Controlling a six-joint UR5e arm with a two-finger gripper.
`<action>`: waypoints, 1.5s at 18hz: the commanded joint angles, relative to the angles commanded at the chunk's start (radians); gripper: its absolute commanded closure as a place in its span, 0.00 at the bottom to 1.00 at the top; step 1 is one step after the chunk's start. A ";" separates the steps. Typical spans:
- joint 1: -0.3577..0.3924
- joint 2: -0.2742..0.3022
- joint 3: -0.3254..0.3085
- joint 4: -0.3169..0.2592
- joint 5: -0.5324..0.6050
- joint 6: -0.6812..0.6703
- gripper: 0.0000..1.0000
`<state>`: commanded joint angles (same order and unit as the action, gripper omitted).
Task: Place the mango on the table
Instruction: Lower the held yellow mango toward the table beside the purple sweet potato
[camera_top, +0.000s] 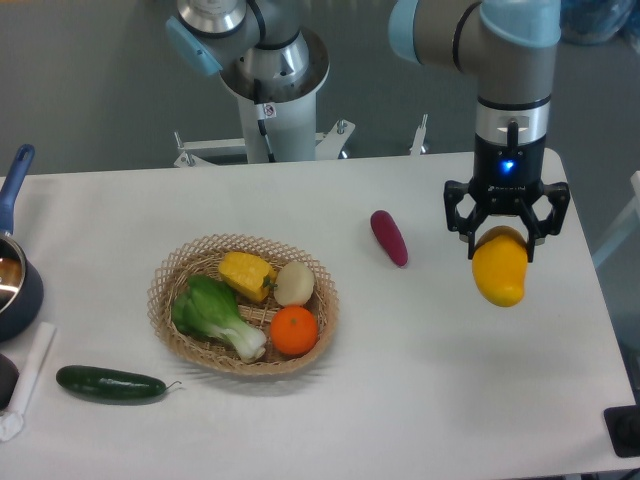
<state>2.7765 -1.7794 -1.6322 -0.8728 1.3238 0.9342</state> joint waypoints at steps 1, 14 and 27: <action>0.002 0.000 -0.002 0.002 0.002 0.000 0.61; 0.081 -0.002 -0.228 -0.002 0.141 0.458 0.61; 0.163 -0.133 -0.264 -0.002 0.147 0.713 0.60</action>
<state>2.9391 -1.9128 -1.8959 -0.8744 1.4711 1.6475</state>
